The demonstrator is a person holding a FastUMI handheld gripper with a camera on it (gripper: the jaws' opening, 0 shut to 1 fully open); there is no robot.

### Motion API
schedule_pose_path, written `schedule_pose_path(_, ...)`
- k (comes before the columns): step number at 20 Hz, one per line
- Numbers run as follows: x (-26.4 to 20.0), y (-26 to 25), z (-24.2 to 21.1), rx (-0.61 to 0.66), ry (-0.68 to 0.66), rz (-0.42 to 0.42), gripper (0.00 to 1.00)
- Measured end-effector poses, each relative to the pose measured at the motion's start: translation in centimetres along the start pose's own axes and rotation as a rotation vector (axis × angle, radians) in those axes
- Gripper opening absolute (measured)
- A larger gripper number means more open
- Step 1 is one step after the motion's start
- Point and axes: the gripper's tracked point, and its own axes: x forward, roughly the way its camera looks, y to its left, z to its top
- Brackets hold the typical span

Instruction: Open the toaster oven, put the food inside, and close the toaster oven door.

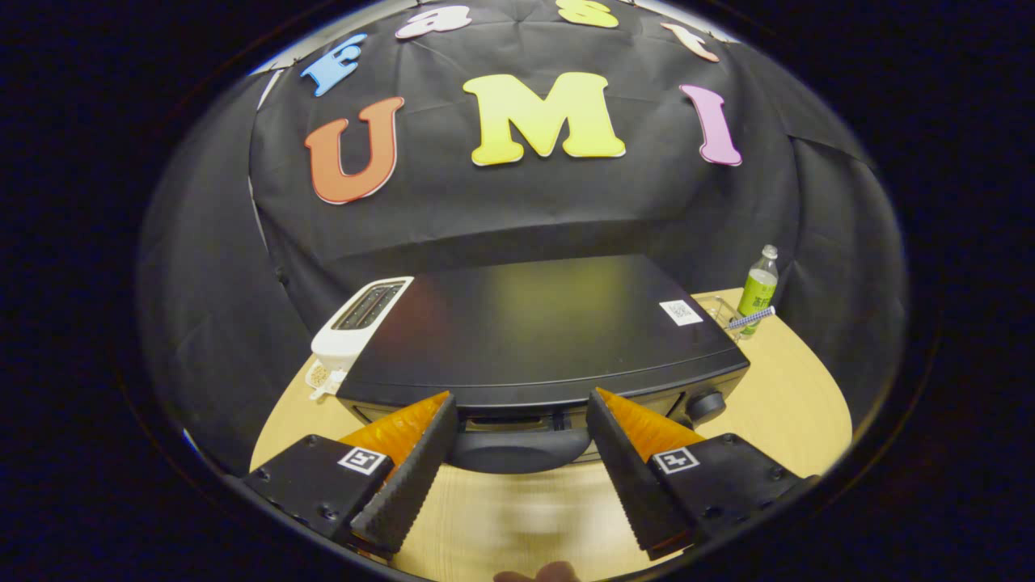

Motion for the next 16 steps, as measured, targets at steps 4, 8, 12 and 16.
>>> schedule_pose_path(4,0.0,0.5,-0.4,-0.111,-0.045,-0.036,1.0)
schedule_pose_path(8,-0.4,0.1,-1.1,-0.093,-0.041,-0.012,1.0)
schedule_pose_path(12,-1.3,0.0,-2.5,-0.093,-0.02,-0.005,1.0)
schedule_pose_path(16,-3.0,-0.4,-4.9,-0.111,0.002,0.007,1.0)
